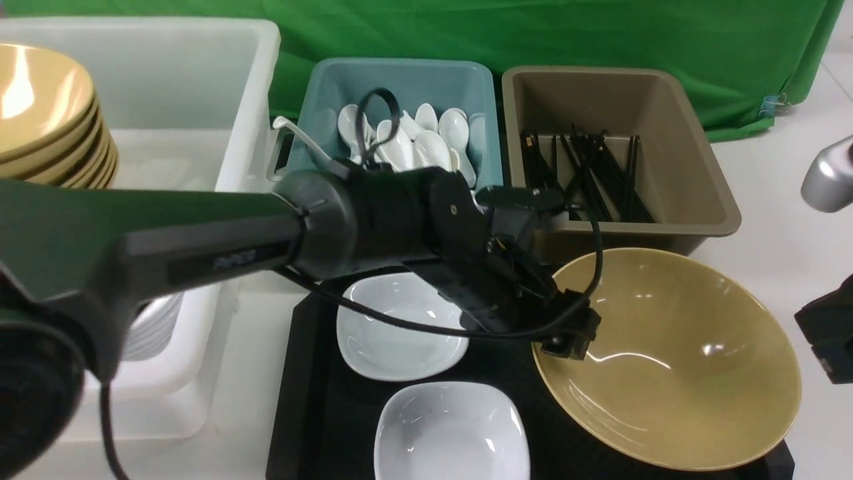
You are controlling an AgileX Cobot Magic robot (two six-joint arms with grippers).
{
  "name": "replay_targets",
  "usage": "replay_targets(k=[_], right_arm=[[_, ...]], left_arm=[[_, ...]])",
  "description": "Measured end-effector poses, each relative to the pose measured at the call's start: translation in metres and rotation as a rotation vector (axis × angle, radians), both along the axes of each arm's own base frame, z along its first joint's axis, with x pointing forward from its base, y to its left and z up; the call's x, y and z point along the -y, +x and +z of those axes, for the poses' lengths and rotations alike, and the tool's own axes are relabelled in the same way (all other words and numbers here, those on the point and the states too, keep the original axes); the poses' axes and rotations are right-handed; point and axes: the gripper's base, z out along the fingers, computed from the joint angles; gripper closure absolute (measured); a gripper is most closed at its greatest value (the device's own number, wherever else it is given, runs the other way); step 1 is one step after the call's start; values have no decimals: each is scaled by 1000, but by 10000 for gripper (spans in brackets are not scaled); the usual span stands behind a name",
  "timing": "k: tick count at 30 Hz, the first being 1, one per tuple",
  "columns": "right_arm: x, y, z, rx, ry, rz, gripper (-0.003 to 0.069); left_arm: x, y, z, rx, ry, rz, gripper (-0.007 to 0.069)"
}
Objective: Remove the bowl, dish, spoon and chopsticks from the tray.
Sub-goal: Use the left arm to grab the yellow noodle bowl on the left, then use the left arm to put the noodle bowl into the large storage box on the left
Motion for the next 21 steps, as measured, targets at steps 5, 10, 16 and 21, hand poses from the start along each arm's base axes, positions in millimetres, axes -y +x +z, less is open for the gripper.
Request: replay_targets(k=[5,10,16,21], right_arm=[[0,0,0,0,4,3,652],[-2,0,7,13,17,17,652],[-19,1,64,137,165,173,652],[-52,22,93,178,269,371,652]], left_arm=[[3,-2,6,-28,-20,22,539],[-8,1,40,-5,-49,35,617],[-74,27,128,72,-126,132,617],[-167,36,208,194,-180,302,617]])
